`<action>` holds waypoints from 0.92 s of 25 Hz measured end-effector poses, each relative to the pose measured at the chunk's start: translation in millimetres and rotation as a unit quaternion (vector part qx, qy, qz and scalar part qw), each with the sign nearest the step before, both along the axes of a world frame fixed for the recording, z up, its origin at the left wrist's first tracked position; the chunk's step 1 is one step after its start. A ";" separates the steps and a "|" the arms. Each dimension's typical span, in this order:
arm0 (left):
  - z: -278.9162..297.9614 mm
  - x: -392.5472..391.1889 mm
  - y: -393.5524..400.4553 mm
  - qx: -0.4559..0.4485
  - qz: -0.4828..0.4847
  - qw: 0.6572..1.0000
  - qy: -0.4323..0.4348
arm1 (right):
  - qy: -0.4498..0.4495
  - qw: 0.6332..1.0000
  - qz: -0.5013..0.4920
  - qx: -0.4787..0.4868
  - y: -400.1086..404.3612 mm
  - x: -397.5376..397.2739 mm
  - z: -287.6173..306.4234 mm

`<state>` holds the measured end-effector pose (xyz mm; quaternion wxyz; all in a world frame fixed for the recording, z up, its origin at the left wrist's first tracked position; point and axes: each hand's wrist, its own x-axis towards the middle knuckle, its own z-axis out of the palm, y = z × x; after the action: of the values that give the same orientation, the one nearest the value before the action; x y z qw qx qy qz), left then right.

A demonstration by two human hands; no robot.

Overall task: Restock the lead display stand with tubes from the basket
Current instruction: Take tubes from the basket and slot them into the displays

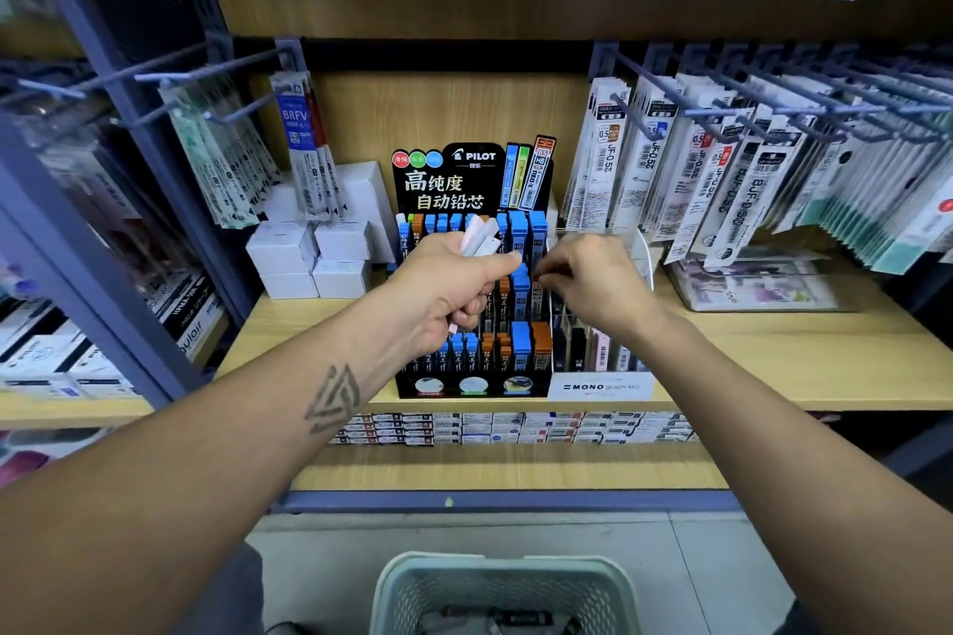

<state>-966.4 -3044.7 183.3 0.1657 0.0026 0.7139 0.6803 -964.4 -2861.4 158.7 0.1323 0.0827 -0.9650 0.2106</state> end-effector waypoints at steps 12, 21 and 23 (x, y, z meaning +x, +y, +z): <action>-3.8 16.3 4.7 -0.073 -0.127 0.989 -0.005 | -0.148 0.828 0.086 -0.533 -12.8 28.6 22.9; 4.8 9.9 -4.0 0.011 -0.102 0.994 -0.040 | -0.117 0.755 0.013 -0.645 -0.1 24.2 19.2; 4.3 4.0 -8.7 0.048 -0.067 0.995 -0.064 | -0.123 0.739 0.015 -0.662 2.8 24.9 17.6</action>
<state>-962.4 -3053.4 187.6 0.2559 0.0153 0.6666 0.7000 -939.5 -2858.6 176.3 0.0309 -0.0384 -0.5888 0.8068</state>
